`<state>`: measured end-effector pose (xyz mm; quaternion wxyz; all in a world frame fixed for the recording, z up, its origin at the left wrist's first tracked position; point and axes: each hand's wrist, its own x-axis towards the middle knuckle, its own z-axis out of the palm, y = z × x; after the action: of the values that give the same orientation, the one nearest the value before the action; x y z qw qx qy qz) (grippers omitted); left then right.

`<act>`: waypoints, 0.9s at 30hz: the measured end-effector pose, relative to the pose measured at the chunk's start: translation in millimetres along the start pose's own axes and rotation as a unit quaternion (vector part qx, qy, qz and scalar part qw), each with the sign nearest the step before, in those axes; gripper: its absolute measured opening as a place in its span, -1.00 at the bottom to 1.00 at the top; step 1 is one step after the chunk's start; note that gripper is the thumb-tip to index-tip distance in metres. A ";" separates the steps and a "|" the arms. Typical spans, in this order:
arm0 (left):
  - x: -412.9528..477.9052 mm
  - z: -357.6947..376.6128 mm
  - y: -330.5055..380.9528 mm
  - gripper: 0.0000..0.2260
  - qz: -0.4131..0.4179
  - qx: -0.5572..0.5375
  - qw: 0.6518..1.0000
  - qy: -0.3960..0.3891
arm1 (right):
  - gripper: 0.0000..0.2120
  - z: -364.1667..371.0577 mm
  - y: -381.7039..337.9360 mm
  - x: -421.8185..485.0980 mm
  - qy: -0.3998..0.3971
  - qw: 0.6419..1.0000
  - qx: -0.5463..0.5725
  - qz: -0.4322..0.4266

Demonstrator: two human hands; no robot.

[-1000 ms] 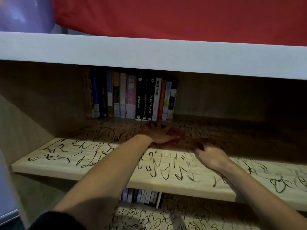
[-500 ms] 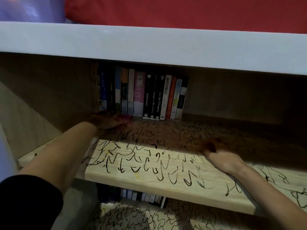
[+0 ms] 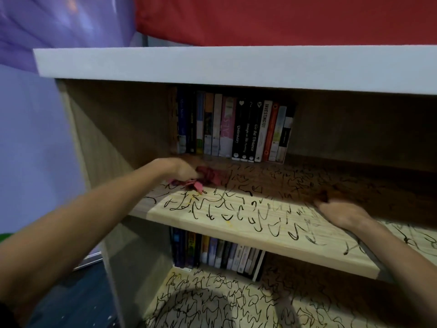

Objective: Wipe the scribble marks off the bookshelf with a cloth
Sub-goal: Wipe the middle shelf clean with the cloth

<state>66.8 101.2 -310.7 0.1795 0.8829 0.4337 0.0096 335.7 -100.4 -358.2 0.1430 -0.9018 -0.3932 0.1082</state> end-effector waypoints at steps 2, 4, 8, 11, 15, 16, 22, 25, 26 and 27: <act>-0.9 -10.7 -19.9 -0.86 -0.017 0.000 0.999 0.037 | -0.50 0.1 0.6 0.6 -0.003 1.000 0.001 -0.006; -1.0 -20.6 -55.6 -0.81 -0.051 0.043 0.993 0.099 | -0.50 0.1 0.4 0.9 -0.004 1.000 0.002 -0.009; -3.1 8.5 -89.0 -0.69 -0.094 0.125 0.981 0.111 | -0.46 0.1 0.6 1.6 -0.007 1.000 -0.006 -0.006; -6.7 23.5 -81.6 -0.63 -0.087 0.106 0.981 0.133 | -0.46 1.7 2.1 4.8 -0.005 1.000 -0.003 -0.008; -29.2 32.6 -45.1 -0.74 -0.045 0.046 0.986 0.152 | -0.51 1.8 0.7 4.2 0.018 1.000 -0.005 -0.021; -33.7 40.2 -30.7 -0.79 -0.018 0.019 0.987 0.158 | -0.51 2.3 1.1 4.0 0.020 1.000 -0.007 -0.022; -58.2 35.4 2.5 -0.91 0.034 -0.090 0.958 0.272 | -0.56 2.6 5.8 -0.1 0.052 0.998 -0.009 -0.037; -79.3 5.9 -45.8 -0.78 -0.036 0.112 0.906 0.407 | -0.58 2.8 6.2 3.5 0.056 0.998 -0.013 -0.040; -83.5 2.6 -64.6 -0.69 -0.072 0.167 0.899 0.399 | -0.58 4.0 5.6 3.9 0.056 0.998 -0.012 -0.039; -85.6 4.4 -77.9 -0.64 -0.096 0.210 0.904 0.359 | -0.59 3.4 4.4 3.8 0.056 0.998 -0.011 -0.040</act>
<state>-45.2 77.6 -328.2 -0.1784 0.7906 0.5438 0.2175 340.2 -99.8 -363.2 0.1593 -0.8916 -0.4212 0.0478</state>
